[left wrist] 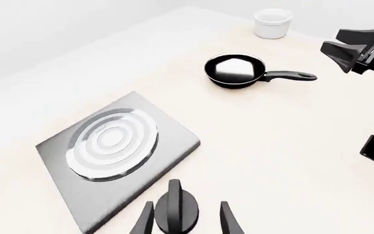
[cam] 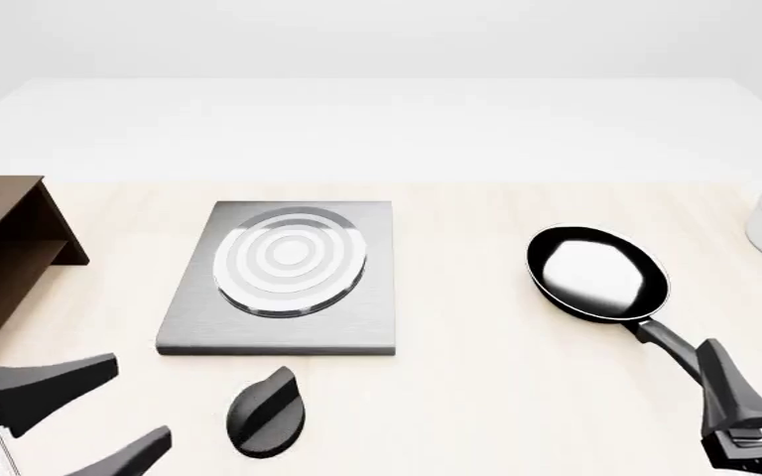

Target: Turn on the stove and put the frying pan on it.

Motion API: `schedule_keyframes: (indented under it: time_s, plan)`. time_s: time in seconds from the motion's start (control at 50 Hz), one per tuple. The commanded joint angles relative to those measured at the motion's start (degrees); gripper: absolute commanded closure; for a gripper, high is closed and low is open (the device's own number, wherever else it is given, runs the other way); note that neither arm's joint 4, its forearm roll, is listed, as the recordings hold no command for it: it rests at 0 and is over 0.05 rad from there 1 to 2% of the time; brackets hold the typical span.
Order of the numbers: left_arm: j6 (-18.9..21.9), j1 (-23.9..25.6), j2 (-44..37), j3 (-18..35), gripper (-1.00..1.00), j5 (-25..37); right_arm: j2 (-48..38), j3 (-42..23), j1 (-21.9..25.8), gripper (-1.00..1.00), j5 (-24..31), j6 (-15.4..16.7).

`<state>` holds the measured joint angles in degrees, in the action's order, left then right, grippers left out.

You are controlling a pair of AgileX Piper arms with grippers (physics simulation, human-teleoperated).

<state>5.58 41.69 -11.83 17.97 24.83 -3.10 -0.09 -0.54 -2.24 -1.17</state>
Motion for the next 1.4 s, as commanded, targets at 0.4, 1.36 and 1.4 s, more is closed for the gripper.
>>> schedule_keyframes:
  time_s: [0.4, 1.36, 1.4]
  plan:
    - [4.57, -47.45, 11.83, -17.97, -1.00, -26.55, -2.82, 0.04, 0.21, -1.00, -2.19, 1.02]
    - [-0.86, -50.85, 11.83, -17.97, -1.00, -20.94, -33.84, -31.70, 7.24, -1.00, 24.42, -0.74]
    - [-1.01, -50.69, 11.83, -17.97, -1.00, -20.92, -36.03, -33.30, 6.06, -1.00, 25.93, 1.16]
